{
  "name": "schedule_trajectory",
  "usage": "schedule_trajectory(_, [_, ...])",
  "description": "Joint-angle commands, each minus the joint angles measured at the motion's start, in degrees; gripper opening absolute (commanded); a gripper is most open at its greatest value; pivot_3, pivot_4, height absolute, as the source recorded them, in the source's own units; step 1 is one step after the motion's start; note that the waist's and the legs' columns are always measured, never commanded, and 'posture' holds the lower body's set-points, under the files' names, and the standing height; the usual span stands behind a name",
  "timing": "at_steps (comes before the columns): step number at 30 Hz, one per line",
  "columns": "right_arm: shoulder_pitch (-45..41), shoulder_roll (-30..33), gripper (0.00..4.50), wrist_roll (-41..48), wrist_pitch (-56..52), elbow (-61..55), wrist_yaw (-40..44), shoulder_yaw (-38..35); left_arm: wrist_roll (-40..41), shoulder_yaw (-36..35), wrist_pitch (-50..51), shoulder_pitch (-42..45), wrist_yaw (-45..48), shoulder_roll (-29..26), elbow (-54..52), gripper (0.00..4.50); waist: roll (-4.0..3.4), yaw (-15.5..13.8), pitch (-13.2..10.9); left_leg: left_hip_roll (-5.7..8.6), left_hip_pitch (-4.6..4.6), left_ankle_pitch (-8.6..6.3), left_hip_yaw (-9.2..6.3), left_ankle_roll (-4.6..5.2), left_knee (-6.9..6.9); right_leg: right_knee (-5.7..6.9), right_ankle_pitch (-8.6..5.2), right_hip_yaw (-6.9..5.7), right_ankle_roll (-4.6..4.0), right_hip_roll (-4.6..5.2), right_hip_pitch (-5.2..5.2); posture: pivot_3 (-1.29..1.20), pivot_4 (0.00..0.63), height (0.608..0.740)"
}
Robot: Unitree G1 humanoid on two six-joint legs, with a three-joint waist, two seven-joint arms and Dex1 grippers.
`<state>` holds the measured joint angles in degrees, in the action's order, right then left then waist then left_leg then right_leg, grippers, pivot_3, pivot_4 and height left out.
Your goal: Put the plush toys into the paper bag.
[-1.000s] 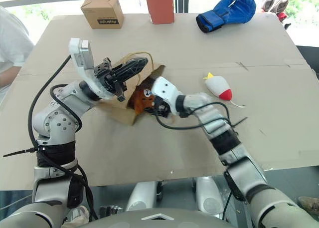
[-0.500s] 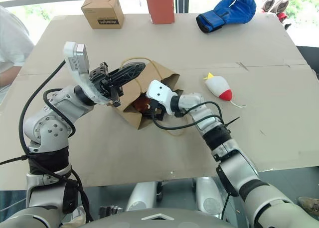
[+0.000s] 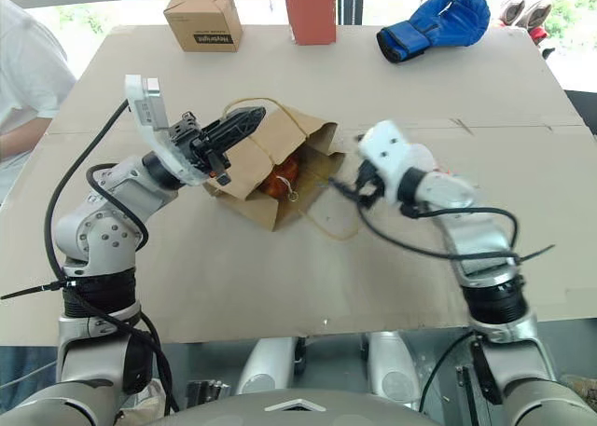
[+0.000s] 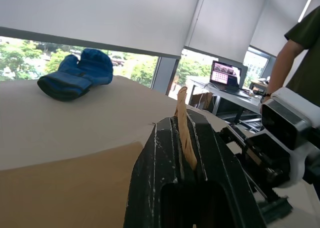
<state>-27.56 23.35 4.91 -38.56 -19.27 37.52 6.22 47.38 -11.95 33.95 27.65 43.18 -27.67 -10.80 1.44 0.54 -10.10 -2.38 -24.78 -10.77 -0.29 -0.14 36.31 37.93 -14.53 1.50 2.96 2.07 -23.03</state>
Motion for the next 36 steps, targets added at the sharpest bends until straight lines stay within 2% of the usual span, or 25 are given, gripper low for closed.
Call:
schedule_trajectory(1, [-2.16,2.49,4.48,-4.09,-10.78,0.70,-7.53,-3.23,2.67,-3.04,-0.17,2.82,-2.41,1.22,-0.13,0.00,0.00,0.07,0.00,0.00,0.01,0.00,0.01,0.00,0.00,0.02,0.00,0.01,0.00,0.00,0.00,0.00,0.150,0.740])
schedule_trajectory(5, [-5.13,3.24,4.48,-4.90,-17.50,6.20,-11.14,-4.22,10.87,-7.27,3.17,5.74,-6.73,3.76,0.88,0.00,-0.01,0.45,0.00,-0.02,0.01,0.00,-0.03,0.01,-0.01,0.02,0.00,0.01,0.00,-0.05,-0.01,0.00,0.150,0.740])
schedule_trajectory(8, [-7.53,3.04,4.48,-5.35,-18.10,11.84,-12.62,-3.55,19.21,-11.98,5.62,7.99,-11.62,5.22,2.69,0.00,0.01,0.45,-0.01,-0.02,0.00,0.00,-0.03,0.01,-0.02,0.02,0.00,0.03,0.01,-0.05,-0.02,0.00,0.150,0.740])
schedule_trajectory(11, [-8.43,2.81,4.48,-5.32,-16.36,16.70,-12.91,-2.21,20.45,-13.17,6.53,6.39,-12.59,4.28,2.15,0.00,0.01,0.47,-0.01,-0.01,-0.01,-0.01,-0.03,0.02,-0.02,0.01,0.00,0.03,0.02,-0.06,-0.02,0.00,0.150,0.740])
schedule_trajectory(12, [-8.37,2.91,3.97,-5.43,-15.40,17.78,-12.82,-1.69,20.75,-13.15,6.72,5.77,-12.94,4.26,1.54,0.00,0.01,0.45,-0.01,-0.01,-0.01,-0.01,-0.02,0.03,-0.02,0.00,0.00,0.03,0.03,-0.06,-0.01,0.00,0.150,0.740])
schedule_trajectory(13, [-8.36,3.05,3.79,-5.54,-14.69,18.53,-12.78,-1.29,21.12,-13.16,6.87,5.43,-13.30,4.28,1.15,0.00,0.01,0.42,-0.01,-0.01,-0.02,-0.01,-0.02,0.03,-0.03,0.00,0.00,0.03,0.03,-0.06,-0.01,0.00,0.150,0.740])
schedule_trajectory(16, [-8.04,3.87,2.40,-5.88,-11.99,19.02,-12.46,-0.31,22.07,-13.33,6.82,4.95,-14.38,4.46,0.65,0.00,0.02,0.20,-0.01,-0.01,-0.05,-0.01,-0.03,0.03,-0.01,-0.01,0.00,0.02,0.03,-0.06,-0.01,0.00,0.150,0.740])
schedule_trajectory(20, [-5.79,6.37,0.54,-3.67,-10.79,14.67,-9.84,-2.71,22.43,-13.49,6.99,1.96,-14.30,3.76,-0.59,0.00,0.02,0.21,-0.01,0.02,-0.03,-0.01,0.00,0.02,0.02,-0.01,0.01,0.06,0.03,-0.05,0.02,0.00,0.150,0.740])
schedule_trajectory(22, [-5.24,7.39,0.06,-2.92,-8.82,13.89,-8.74,-3.32,22.65,-13.49,6.70,1.33,-14.42,3.73,-0.84,0.00,0.02,0.23,-0.01,0.01,-0.03,-0.01,-0.02,0.03,0.01,-0.02,0.00,0.06,0.03,-0.05,0.01,0.00,0.150,0.740])
schedule_trajectory(26, [-5.95,7.66,0.06,1.42,-5.04,10.00,-6.26,-7.58,23.01,-13.60,6.39,0.53,-14.68,3.47,-1.20,0.00,0.01,0.31,-0.02,0.01,-0.03,-0.01,-0.04,0.02,0.00,0.00,0.00,0.04,0.03,-0.07,0.01,0.00,0.150,0.740])
schedule_trajectory(30, [-10.16,7.06,0.06,5.37,-2.27,5.08,-5.32,-10.44,22.86,-13.25,6.23,0.53,-14.77,3.36,-1.39,0.00,0.01,0.37,-0.02,0.00,-0.02,-0.01,-0.04,0.02,0.00,0.00,0.00,0.05,0.03,-0.08,0.00,0.00,0.150,0.740])
schedule_trajectory(36, [-16.88,10.40,0.06,-1.31,12.97,5.68,-2.16,-2.20,22.62,-12.82,5.95,0.87,-14.80,3.45,-1.28,0.00,0.01,0.24,-0.02,0.00,-0.02,-0.01,-0.04,0.02,0.00,-0.04,0.00,0.04,0.03,-0.08,0.01,0.00,0.150,0.740])
